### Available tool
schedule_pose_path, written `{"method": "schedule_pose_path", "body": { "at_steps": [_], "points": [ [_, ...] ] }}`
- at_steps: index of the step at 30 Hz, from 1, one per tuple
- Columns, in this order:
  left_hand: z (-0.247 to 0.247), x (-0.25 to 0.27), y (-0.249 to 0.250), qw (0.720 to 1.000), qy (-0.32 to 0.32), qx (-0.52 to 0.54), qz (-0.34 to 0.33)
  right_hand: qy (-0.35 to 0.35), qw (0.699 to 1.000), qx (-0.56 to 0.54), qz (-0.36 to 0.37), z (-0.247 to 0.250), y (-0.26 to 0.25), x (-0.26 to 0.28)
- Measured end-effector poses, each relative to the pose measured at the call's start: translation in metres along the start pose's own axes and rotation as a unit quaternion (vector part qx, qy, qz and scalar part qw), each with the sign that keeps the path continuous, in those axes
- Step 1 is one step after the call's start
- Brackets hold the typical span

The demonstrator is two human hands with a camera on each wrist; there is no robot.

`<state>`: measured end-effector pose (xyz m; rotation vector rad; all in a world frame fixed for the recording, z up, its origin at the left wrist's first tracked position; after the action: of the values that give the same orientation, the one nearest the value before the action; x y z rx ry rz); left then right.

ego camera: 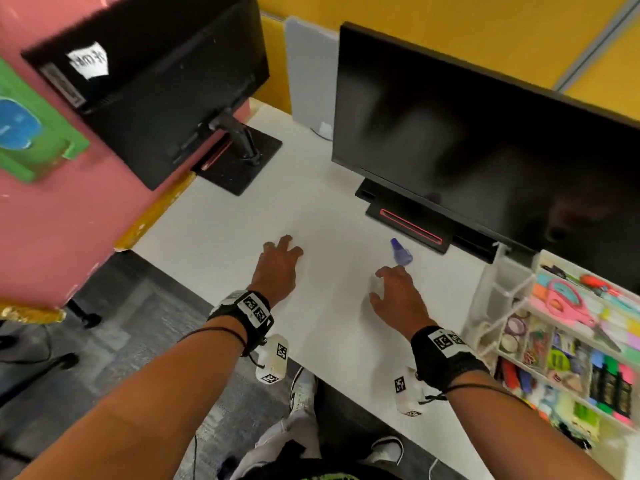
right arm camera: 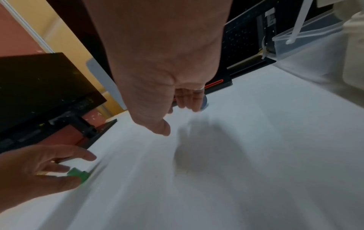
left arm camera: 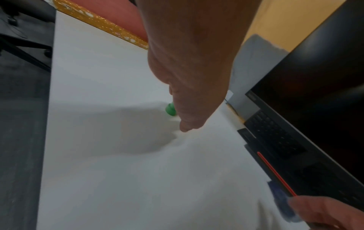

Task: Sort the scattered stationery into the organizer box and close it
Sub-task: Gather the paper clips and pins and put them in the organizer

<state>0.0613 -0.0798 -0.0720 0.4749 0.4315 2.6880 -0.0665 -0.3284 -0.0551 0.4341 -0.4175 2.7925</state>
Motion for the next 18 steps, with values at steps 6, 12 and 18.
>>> {"method": "schedule_pose_path", "body": {
  "at_steps": [6, 12, 18],
  "points": [
    [-0.005, -0.009, -0.023, 0.998, -0.028, 0.047, 0.024, 0.05, 0.997, 0.034, -0.055, 0.011, 0.013, -0.036],
    [-0.013, -0.002, -0.022, 0.995, -0.008, 0.101, -0.008, -0.003, 0.996, 0.051, -0.067, 0.014, 0.031, -0.06],
    [-0.011, -0.002, 0.007, 0.976, -0.002, 0.218, -0.014, 0.049, 0.994, 0.056, -0.078, 0.004, 0.031, -0.054]
  ]
}}
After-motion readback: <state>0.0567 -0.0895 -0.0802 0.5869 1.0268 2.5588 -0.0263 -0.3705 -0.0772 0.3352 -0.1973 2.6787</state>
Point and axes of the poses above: each hand's wrist, its own x-axis away from the middle knuckle, its own z-axis out of the back of the hand, y = z × x, the point moved 4 cm from there along -x, towards the middle knuckle, and after that the axes turned 11 degrees about x, right-handed, at the moved point
